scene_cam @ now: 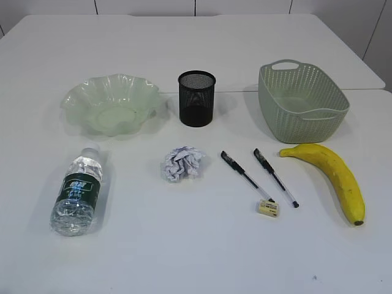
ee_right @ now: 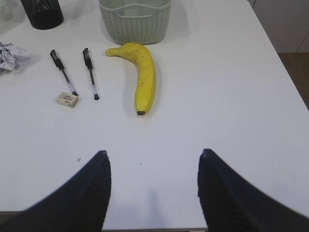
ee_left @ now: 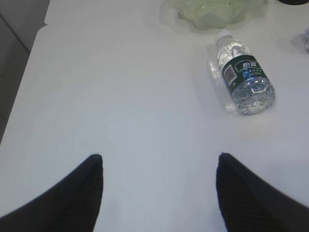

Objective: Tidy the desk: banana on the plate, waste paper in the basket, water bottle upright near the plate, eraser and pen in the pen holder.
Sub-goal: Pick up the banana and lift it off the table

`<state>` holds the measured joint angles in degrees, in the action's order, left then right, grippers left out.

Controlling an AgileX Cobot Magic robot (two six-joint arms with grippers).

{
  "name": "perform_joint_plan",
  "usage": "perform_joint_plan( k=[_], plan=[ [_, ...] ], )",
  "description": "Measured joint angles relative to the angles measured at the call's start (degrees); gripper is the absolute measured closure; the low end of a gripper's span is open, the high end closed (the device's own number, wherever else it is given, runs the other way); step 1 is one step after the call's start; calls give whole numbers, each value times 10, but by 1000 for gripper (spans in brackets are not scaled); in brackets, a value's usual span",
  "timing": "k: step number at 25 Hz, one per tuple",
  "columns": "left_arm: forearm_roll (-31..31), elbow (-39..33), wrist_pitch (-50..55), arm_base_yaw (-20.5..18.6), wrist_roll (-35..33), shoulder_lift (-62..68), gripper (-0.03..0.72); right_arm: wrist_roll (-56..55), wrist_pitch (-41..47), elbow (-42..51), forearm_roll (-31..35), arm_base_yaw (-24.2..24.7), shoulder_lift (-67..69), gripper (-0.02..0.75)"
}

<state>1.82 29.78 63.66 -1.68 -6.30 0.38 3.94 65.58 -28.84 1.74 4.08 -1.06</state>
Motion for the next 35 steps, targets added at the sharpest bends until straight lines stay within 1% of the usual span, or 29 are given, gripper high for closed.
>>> perform_joint_plan(
  k=[22,28,30,35],
  plan=[
    [-6,0,0,0,0,0,167,-1,0,0,0,0,0,310],
    [-7,0,0,0,0,0,167,-43,9,-3,0,0,0,310],
    [-7,0,0,0,0,0,167,-53,21,-9,0,0,18,310],
    [-11,0,0,0,0,4,167,-58,23,-47,-3,0,115,310]
  ],
)
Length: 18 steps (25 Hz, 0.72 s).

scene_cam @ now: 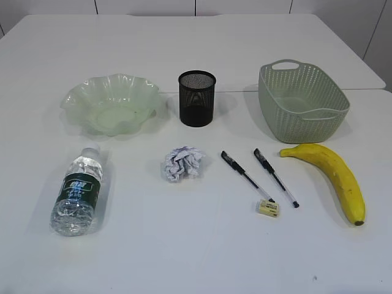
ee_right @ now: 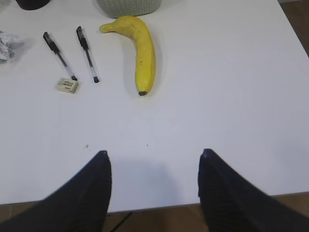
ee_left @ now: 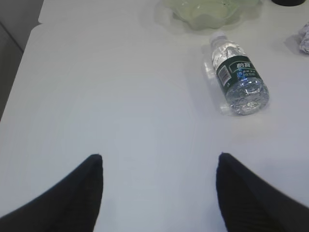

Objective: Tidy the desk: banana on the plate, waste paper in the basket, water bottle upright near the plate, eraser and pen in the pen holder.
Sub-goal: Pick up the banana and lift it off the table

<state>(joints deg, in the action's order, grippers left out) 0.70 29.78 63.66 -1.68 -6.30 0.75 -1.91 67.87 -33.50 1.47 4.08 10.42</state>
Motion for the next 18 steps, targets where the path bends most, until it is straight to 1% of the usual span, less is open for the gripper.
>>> perform_joint_plan(
  k=[7,18],
  plan=[
    [-29,1,5,0,0,0,167,0,-20,-99,-42,0,124,310],
    [-34,1,10,0,1,16,168,9,-27,-260,-43,0,374,310]
  ],
)
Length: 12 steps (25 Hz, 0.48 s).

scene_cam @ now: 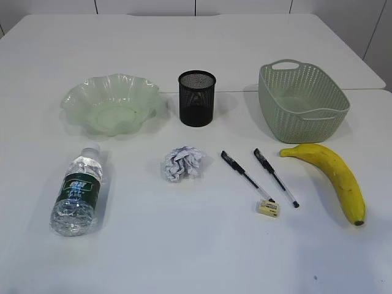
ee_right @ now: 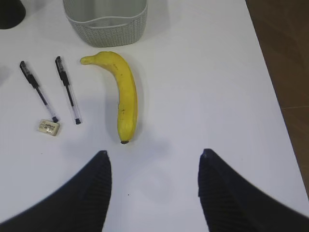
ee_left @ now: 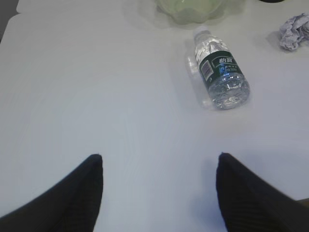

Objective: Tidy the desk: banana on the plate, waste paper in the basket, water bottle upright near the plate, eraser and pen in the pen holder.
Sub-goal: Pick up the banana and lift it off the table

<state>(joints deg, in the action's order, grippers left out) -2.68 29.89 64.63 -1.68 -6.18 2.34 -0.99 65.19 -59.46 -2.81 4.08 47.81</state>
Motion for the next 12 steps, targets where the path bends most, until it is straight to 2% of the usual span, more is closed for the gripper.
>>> perform_joint_plan(
  k=[7,12],
  plan=[
    [17,12,0,0,0,53,167,20,2,-51,0,0,121,310],
    [40,61,-24,0,0,97,170,23,9,-54,0,0,167,310]
  ],
)
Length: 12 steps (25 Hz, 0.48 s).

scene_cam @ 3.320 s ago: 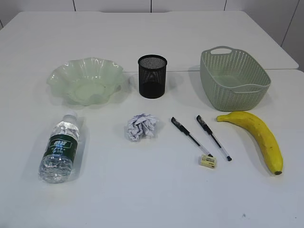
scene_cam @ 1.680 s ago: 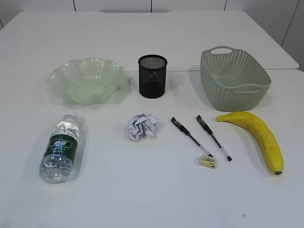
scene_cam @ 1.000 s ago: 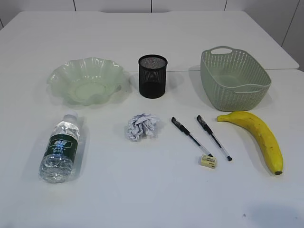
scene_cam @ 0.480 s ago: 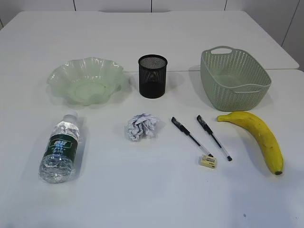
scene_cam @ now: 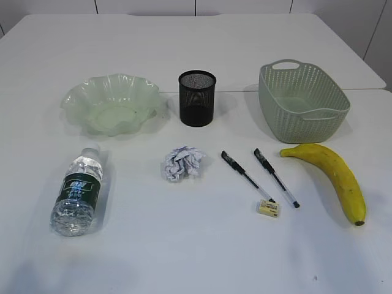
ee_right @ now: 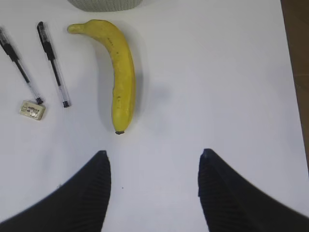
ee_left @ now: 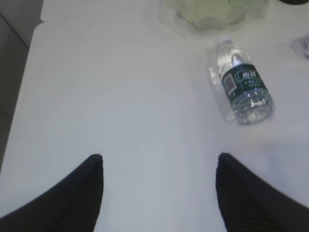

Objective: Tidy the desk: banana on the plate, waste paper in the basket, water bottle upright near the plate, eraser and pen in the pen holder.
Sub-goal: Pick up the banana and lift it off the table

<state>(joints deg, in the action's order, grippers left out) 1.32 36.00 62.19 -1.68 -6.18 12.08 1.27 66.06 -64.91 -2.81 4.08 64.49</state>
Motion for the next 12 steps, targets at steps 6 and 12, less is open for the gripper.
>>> perform_joint_plan(
  k=[6,12],
  plan=[
    [13,75,-37,0,0,90,179,7,-13,0,1,0,37,310],
    [22,124,-78,0,0,180,179,24,-41,-6,22,0,74,310]
  ],
)
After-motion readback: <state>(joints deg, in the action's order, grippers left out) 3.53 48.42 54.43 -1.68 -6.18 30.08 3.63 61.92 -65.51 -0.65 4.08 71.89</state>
